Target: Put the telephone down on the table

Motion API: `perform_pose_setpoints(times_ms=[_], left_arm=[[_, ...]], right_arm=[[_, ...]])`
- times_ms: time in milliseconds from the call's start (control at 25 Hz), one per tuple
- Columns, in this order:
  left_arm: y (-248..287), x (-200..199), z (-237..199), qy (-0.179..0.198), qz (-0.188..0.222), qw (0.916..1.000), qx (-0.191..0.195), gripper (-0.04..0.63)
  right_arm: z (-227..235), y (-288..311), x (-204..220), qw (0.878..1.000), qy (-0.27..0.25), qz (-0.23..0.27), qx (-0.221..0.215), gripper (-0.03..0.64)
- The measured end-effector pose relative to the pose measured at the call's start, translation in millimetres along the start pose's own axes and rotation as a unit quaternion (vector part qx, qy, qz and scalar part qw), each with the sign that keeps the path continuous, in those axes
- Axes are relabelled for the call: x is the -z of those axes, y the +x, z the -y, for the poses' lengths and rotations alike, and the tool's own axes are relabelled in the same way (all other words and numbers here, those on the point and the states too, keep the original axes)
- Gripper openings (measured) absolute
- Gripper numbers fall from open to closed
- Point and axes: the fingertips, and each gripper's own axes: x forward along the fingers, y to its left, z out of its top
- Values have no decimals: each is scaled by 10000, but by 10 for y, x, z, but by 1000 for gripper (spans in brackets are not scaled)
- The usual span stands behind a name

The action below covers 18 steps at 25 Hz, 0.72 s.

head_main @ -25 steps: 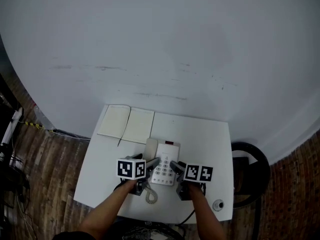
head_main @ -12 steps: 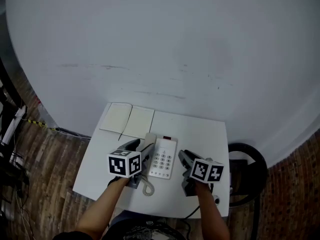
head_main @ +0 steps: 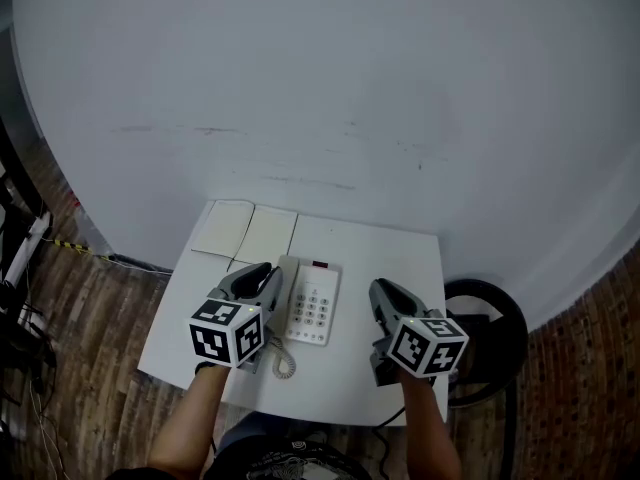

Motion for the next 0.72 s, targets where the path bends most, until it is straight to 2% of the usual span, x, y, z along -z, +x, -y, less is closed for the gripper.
perform_pose_setpoints(times_ms=[160,320,720], left_arm=[[-125,24,59,217,96,9996,-164,46],[-210,35,116,266,236,9991,-230,8],[-239,57,179,309,214,9991,-197,7]], right_arm=[[8,-161,-49,9997,-186,175,12,7],[-15,-260,-70,9989,-344,317,-18,2],[-21,-380,-79,9983,-389,440,-29,2]])
